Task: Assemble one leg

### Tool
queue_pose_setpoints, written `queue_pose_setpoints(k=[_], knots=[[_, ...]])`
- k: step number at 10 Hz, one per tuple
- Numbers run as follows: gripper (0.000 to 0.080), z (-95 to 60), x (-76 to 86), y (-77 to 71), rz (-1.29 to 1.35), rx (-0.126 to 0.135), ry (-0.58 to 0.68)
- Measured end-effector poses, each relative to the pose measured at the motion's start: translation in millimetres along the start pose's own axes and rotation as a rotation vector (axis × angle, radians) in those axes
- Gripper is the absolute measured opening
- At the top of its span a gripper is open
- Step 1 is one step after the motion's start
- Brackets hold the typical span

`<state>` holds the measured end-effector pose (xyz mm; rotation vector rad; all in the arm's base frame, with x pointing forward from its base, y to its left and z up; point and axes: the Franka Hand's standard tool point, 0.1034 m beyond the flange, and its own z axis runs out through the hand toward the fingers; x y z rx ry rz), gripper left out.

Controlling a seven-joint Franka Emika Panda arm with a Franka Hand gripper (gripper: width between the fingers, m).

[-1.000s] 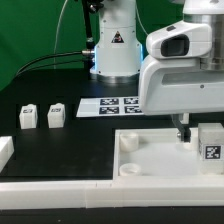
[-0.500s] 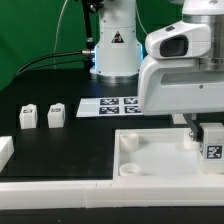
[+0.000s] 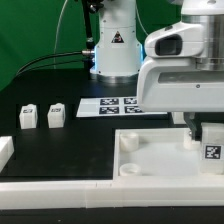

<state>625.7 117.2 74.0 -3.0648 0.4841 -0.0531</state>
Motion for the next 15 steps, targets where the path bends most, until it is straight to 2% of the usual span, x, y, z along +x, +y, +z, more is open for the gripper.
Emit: queue_pose_setpoints(k=[3,7,11,12,13,14,15], knots=[[0.0291,0.1,0.4,1.7,0.404,0.013,0.003],[0.0291,0.0,-0.3,1.7,0.879,0.018,-0.004],[0.0291,0.3,0.4,3.0,1.168,0.032,-0.024],[0.0390,0.9,-0.1,2.6,1.151,0.032,-0.025],[0.0390,1.1,-0.3,2.3,1.149,0.032,-0.025],[0.0567,1.2,-0.4,2.3,1.141,0.031,-0.025],[0.0567,1.3,-0.5,2.2,1.104,0.032,-0.024]])
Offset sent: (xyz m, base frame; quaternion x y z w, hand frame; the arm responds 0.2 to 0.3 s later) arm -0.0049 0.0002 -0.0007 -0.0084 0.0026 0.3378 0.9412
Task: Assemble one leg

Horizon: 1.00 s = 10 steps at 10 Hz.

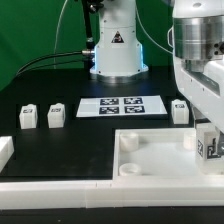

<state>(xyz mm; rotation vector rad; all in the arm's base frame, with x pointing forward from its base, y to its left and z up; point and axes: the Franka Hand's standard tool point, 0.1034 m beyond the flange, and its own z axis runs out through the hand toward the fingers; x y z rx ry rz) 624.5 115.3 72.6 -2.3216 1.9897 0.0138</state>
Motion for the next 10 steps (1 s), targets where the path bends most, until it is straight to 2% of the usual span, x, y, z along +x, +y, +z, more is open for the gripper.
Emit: queue_pose_setpoints(k=[1,2,4,8,10], knots=[[0.0633,0.9,-0.3,0.4,-0.015,-0.001,0.000],[0.0645,2.3,-0.4,1.4,-0.068,-0.006,0.002],[0.0648,2.2,-0.9,3.2,-0.322,-0.031,-0.008],[0.0649,2.7,-2.0,3.7,-0.761,-0.037,-0.003],[0.0649,2.6,-0.6,3.8,-1.004,-0.049,0.009]])
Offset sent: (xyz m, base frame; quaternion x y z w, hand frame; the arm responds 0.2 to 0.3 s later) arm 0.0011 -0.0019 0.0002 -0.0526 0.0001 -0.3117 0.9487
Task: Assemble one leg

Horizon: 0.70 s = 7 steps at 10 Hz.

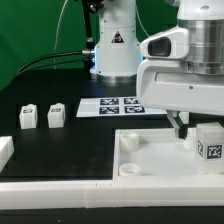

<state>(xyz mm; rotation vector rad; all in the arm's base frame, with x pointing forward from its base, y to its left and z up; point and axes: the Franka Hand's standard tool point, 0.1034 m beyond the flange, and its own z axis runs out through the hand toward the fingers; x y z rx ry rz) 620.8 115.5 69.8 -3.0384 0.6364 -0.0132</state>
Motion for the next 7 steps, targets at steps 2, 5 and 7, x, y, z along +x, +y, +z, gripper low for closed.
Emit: queue_pose_setpoints(k=[2,5,7], knots=[[0.0649,-0.2,1.0,1.3,-0.214,-0.015,0.006],[0.0649,-0.1,2.5,3.4,-0.461,-0.036,0.014],[0.0649,0.0,2.7,3.9,-0.467,-0.037,0.013]])
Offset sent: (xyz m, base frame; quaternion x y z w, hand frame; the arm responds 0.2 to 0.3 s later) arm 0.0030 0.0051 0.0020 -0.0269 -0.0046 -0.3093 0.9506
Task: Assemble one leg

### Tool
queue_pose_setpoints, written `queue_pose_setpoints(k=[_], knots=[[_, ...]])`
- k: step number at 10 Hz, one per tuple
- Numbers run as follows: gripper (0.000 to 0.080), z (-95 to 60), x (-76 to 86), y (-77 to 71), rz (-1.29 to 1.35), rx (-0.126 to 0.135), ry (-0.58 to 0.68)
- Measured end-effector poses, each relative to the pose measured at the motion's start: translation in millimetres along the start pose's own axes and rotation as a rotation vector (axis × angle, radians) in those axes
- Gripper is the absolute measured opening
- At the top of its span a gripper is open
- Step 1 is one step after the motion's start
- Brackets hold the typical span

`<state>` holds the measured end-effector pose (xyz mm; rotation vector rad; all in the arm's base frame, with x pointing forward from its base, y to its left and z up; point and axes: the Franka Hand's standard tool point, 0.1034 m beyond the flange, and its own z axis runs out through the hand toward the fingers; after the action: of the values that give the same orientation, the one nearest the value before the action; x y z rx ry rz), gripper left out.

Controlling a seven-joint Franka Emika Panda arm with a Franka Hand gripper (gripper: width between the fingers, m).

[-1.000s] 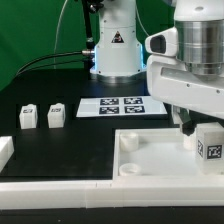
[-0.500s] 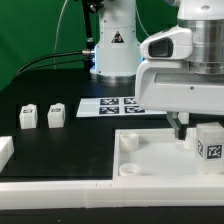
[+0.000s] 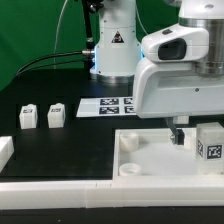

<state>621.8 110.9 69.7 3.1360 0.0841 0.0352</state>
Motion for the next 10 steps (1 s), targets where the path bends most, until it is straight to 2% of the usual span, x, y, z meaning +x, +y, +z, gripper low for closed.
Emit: queue_pose_setpoints(k=[1,2,3,4,8,9,10], knots=[[0.0546,0.0,0.0,0.3,0.000,0.000,0.000],[0.0546,0.1,0.0,0.3,0.000,0.000,0.000],[0.0352,0.1,0.0,0.3,0.000,0.000,0.000],[0.0292,0.1,0.0,0.3,0.000,0.000,0.000],[0.0292,0.2,-0.2,0.3,0.075,0.001,-0.001],[0.0292,0.7,-0.4,0.2,0.259,0.020,-0.001],[0.0292,0.9,-1.1,0.9,0.358,0.024,0.000]])
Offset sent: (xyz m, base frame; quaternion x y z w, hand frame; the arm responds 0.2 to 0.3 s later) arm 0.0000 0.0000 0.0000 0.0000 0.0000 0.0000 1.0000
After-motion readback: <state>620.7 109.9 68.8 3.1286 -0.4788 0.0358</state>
